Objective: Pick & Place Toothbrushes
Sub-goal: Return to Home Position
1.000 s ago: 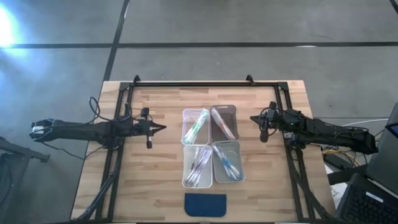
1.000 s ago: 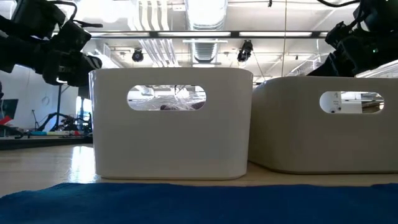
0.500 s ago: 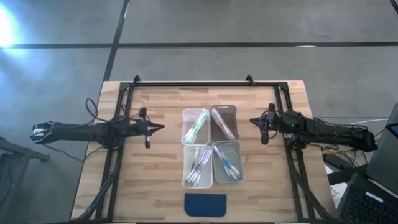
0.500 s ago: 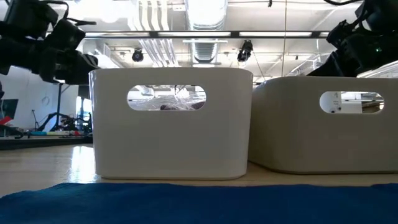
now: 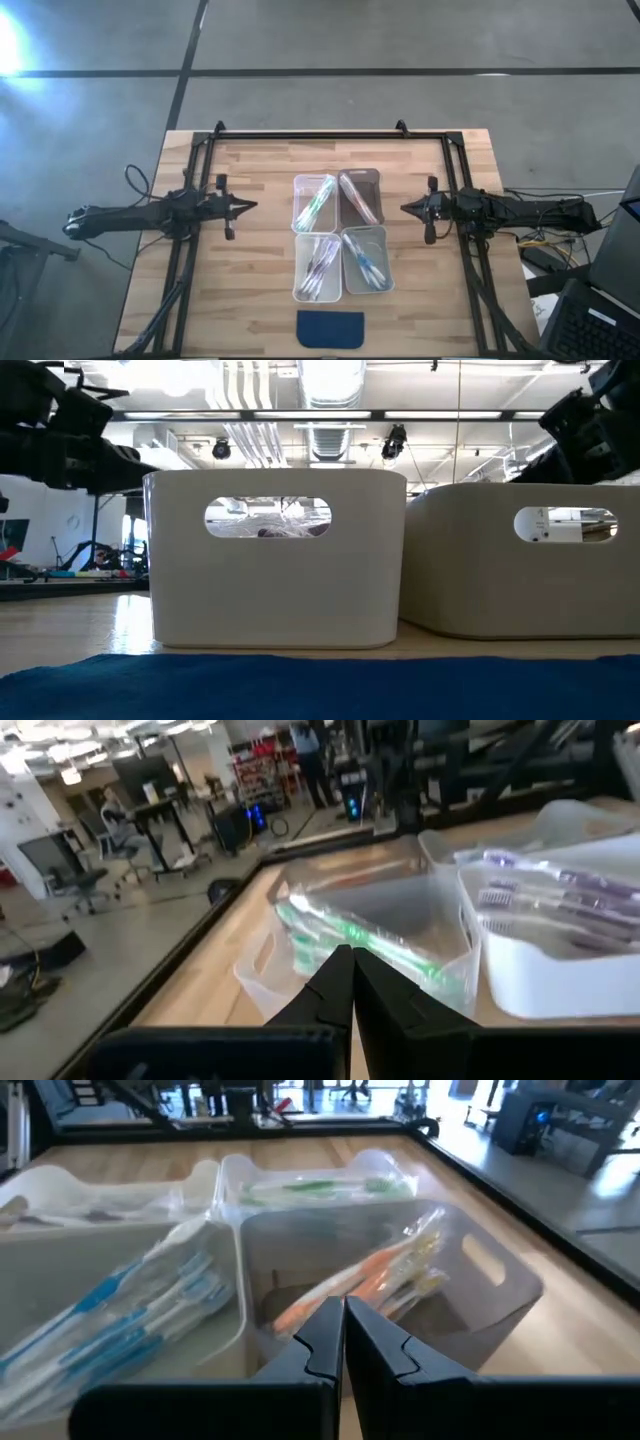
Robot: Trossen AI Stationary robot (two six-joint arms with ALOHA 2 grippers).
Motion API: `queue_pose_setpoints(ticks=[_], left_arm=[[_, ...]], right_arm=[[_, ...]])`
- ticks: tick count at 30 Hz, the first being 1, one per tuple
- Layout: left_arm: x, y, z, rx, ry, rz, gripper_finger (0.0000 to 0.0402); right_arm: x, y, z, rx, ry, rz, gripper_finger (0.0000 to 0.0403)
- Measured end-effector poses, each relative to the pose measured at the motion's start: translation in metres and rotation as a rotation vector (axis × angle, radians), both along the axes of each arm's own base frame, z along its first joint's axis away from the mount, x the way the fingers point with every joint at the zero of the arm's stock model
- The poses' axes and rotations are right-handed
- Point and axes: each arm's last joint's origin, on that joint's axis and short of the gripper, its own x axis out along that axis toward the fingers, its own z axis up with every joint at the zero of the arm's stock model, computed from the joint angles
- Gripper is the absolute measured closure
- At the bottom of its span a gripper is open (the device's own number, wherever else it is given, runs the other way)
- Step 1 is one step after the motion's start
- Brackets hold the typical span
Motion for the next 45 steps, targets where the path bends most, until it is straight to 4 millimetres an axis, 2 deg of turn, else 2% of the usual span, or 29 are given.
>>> queue_pose_setpoints(ticks=[4, 11, 20, 45], left_arm=[[-0.004, -0.002, 0.006, 0.005, -0.07, -0.021, 0.039], [-0.01, -0.007, 0.014, 0.007, -0.171, -0.058, 0.039], [-0.009, -0.009, 0.014, 0.005, -0.176, -0.08, 0.039], [-0.008, -0.009, 0.013, 0.005, -0.154, -0.082, 0.039]], right_arm=[[-0.002, 0.001, -0.009, 0.0, -0.008, 0.005, 0.0394], [-0.005, 0.001, -0.003, -0.002, -0.115, 0.012, 0.0394], [-0.013, 0.003, 0.007, -0.003, -0.245, 0.022, 0.0394], [-0.009, 0.003, 0.004, -0.005, -0.195, 0.023, 0.0394]])
